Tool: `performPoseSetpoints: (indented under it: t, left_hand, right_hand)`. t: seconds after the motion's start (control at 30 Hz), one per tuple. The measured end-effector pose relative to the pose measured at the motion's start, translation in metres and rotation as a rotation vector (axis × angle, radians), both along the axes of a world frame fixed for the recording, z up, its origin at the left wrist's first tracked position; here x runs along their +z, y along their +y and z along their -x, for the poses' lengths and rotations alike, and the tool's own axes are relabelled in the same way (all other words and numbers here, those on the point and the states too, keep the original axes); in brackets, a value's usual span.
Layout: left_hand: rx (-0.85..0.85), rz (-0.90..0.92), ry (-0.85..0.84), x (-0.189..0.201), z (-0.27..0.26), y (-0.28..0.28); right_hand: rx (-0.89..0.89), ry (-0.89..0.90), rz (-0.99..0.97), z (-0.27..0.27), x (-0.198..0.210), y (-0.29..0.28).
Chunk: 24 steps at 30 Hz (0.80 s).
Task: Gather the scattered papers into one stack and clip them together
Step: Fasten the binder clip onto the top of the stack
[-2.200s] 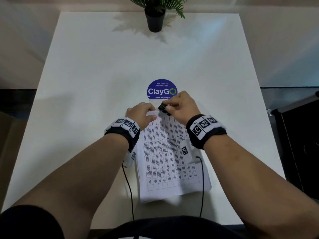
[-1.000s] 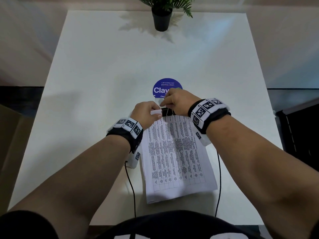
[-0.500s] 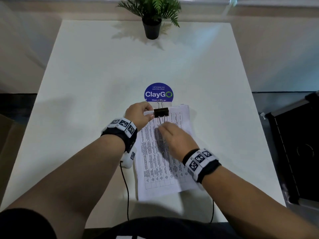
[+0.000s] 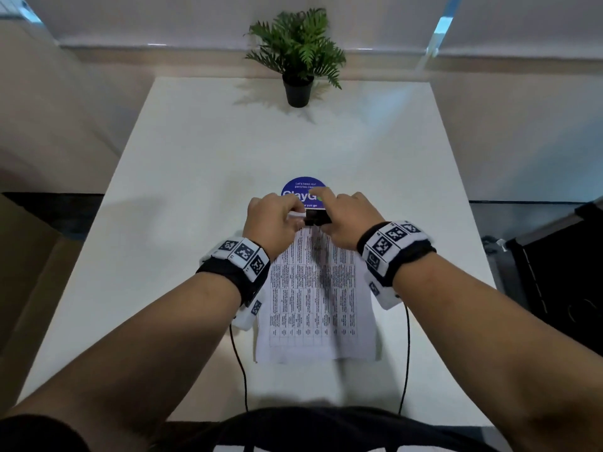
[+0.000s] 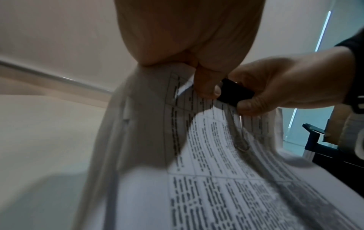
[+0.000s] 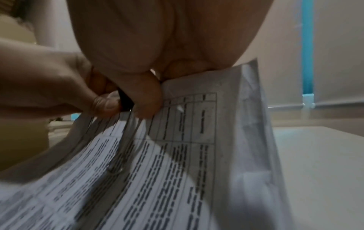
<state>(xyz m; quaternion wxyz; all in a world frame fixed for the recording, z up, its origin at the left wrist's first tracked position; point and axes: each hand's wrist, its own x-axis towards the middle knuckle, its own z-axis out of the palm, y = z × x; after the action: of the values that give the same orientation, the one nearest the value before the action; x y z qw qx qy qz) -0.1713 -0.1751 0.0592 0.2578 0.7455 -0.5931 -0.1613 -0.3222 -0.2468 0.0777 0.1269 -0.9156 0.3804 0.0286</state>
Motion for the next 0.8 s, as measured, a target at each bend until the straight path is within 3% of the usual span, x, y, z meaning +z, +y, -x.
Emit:
performPoseSetpoints:
  t: [0.17,0.33,0.53,0.63,0.73,0.8]
  left_hand:
    - [0.116,-0.060,0.171,0.005,-0.015,0.008]
    - [0.179,-0.074,0.354,0.009,-0.049,0.012]
    - [0.339,-0.014,0.609,0.013,-0.079,0.009]
    - [0.373,-0.010,0.574,0.008,-0.088,0.009]
    - [0.369,-0.006,0.321,0.003,-0.086,0.013]
    - [0.433,0.004,0.454,0.000,-0.079,0.016]
  right_hand:
    - [-0.135,-0.058,-0.103,0.010,0.012,-0.007]
    - [-0.432,-0.616,-0.419,0.021,-0.013,0.010]
    - [-0.484,-0.610,-0.617,0.023,-0.054,0.062]
    - [-0.525,-0.634,-0.653,0.028,-0.065,0.069]
    - [-0.643,-0.734,-0.649,0.023,-0.064,0.056]
    - [-0.687,-0.774,-0.636,0.018,-0.057,0.041]
